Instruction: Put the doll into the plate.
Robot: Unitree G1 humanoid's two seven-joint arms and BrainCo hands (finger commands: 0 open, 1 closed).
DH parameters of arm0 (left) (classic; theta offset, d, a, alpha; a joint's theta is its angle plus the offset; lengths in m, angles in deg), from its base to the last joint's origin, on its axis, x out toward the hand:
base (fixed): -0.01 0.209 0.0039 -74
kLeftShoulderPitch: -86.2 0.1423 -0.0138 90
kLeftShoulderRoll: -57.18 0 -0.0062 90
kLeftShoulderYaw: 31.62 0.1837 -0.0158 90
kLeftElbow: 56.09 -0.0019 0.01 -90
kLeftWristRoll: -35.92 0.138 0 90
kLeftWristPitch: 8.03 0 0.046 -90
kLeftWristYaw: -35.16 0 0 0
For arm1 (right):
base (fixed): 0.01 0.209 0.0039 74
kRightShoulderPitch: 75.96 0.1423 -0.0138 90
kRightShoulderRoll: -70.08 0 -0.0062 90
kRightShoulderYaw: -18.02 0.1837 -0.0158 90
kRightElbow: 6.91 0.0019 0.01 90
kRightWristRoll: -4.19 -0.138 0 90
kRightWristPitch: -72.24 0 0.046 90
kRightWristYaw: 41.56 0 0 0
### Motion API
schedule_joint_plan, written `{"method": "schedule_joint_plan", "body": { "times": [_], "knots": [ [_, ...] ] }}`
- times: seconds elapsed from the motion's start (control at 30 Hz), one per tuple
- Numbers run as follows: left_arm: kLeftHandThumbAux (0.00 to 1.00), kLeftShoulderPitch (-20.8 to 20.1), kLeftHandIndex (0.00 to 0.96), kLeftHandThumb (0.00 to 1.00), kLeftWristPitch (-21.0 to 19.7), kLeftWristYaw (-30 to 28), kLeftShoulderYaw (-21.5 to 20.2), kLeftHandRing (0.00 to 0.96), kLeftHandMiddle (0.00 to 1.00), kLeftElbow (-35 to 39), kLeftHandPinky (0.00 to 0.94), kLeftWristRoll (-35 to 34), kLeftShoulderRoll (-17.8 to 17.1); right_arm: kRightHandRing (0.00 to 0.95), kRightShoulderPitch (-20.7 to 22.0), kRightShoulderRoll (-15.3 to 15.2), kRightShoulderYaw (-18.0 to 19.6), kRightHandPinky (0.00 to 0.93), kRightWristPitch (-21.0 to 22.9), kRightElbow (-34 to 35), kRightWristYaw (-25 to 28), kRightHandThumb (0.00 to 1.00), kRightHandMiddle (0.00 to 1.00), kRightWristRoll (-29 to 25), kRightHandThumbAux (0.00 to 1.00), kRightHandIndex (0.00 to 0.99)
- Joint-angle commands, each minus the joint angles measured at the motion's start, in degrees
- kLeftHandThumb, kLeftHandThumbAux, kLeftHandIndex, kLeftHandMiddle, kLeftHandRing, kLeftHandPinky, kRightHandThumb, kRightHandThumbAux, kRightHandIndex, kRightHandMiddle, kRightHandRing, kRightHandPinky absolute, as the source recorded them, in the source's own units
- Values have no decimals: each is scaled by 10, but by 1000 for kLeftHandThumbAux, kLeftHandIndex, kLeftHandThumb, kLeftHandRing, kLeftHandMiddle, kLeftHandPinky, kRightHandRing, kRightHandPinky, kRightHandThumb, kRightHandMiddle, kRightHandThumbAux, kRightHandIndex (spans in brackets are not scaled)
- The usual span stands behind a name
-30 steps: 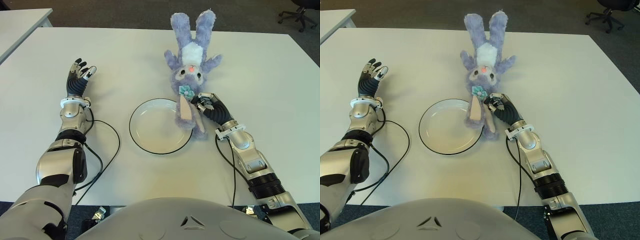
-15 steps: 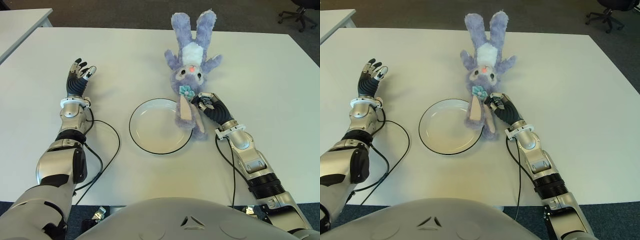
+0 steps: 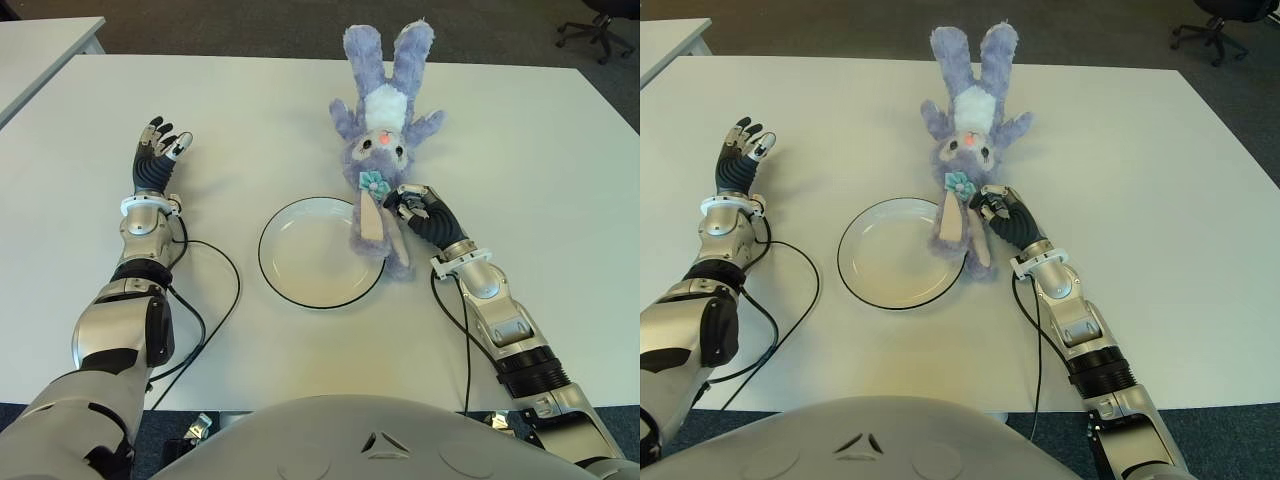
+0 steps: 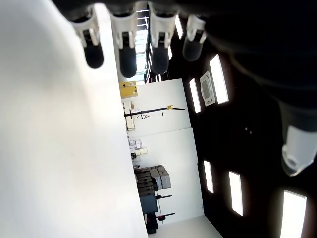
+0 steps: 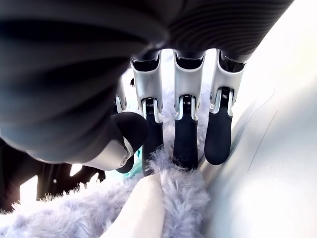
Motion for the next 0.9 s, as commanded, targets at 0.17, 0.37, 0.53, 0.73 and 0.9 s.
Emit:
{"method": "schedule_joint_plan", "body": {
  "times": [0.17,0.37,0.53,0.73,0.9],
  "knots": [
    [524,52,0,0,-19,-28,-6,134,132,-20,100,-14,23,491,-205,110,-60,486,-12,-86,0,846,463,-39,668,441],
    [523,53,0,0,-19,-28,-7,132,130,-20,109,-14,23,508,-205,107,-53,491,-26,-88,8,847,485,-54,667,430],
    [516,53,0,0,-16,-28,-6,136,133,-20,117,-13,23,510,-206,114,-42,465,-47,-94,32,848,497,-92,666,427],
    [512,53,0,0,-16,-32,-5,134,131,-21,106,-12,22,515,-206,118,-31,492,-59,-92,39,848,500,-117,665,429],
    [506,53,0,0,-14,-36,-3,123,121,-21,98,-10,20,506,-207,113,-25,478,-63,-78,32,847,487,-116,666,433]
  ]
}}
